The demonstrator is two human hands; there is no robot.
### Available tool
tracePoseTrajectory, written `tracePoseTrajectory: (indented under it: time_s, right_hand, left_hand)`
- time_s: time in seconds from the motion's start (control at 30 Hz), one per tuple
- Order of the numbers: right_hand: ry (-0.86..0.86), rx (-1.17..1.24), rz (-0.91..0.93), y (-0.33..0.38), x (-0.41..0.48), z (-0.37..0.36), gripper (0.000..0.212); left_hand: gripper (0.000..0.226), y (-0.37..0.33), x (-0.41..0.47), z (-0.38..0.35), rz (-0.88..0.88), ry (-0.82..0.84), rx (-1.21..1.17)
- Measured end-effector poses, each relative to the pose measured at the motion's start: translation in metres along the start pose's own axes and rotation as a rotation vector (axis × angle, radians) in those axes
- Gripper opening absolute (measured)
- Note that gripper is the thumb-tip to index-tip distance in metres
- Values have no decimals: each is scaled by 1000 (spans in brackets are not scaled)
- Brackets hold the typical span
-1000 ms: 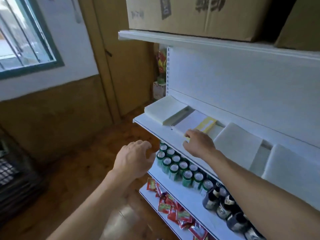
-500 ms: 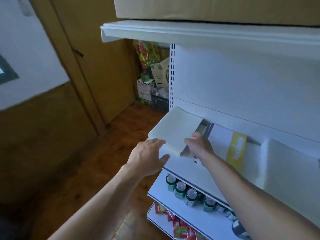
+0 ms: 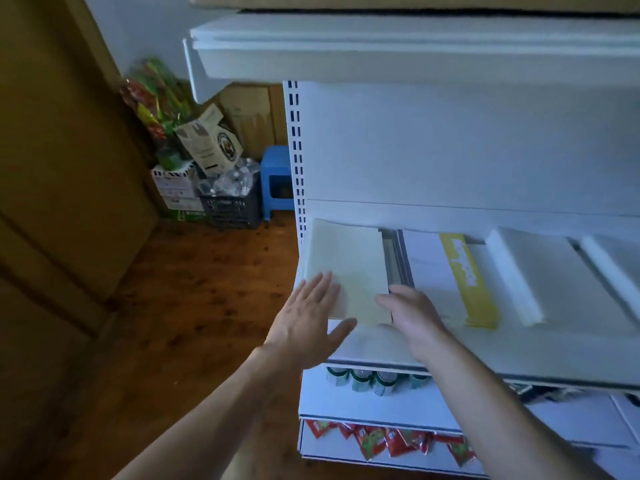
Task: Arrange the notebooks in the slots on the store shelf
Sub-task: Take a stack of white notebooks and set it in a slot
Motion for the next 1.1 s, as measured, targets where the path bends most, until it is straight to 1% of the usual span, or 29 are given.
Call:
tracePoseTrajectory:
  time_s: [0.07,0.1,0.13,0.23,0.3,0.37,0.43,0.53,0.63,0.73,0.8,0.9,0.97,1.03,1.1]
  right_hand:
    - [-28,-45,-13,-3,-3,-3,20]
    - [-37,-54,-8,-4,-4,-4,24]
    - [-49,-60,-1,-4,-3,-3,28]
    - [-120,-93,13,-2,-6,7,19]
    - [-145,-90,1,-4,-10,13,25]
    - [-124,-75,1,-7,-13,12,21]
    - [-93,-39,5,-8,-14,7,15]
    - [-86,-22,28,-5,-13,4,11]
    - [-82,-33,25,-6,-7,1,12]
    - [-90,-20,-7,-12,-3,-1,21]
    - [-110,-1,-17,-16,-4,-1,23]
    - [-144,70,-8,-19,-7,-2,27]
    - [-165,117,-2,-20,-10,-2,27]
    - [-171,153,7,-21,-11,-4,27]
    - [-173,163,14,-21,-11,-5,27]
  left_hand:
    - [83,13,5,4,61,-2,44]
    - [84,16,6,1,73,17,50]
    - [84,15,7,-2,67,29,49]
    - [81,5,8,-9,-9,43,16]
    - [79,3,12,-10,-38,32,3]
    - [79,5,14,-7,-2,19,-9]
    - [79,8,17,-4,69,2,-29]
    - [79,9,17,-1,149,-11,-43]
    - [80,12,18,1,186,-48,-56]
    - [80,9,22,-1,135,-65,-48]
    - [80,6,23,-3,105,-71,-66]
    - [79,9,28,-4,111,-62,-185]
    - [71,12,33,1,127,-86,-291]
    - [52,15,35,14,163,-133,-444]
    - [31,19,34,23,227,-172,-704]
Point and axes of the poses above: each hand's wrist, its own x-axis towards the middle knuckle, its own z-axis out of the back of the hand, y = z × x, the point moved 10 cm from there along x, towards the middle knuckle, and after that the axes turned 7 degrees about -x, right-handed, at the moved point
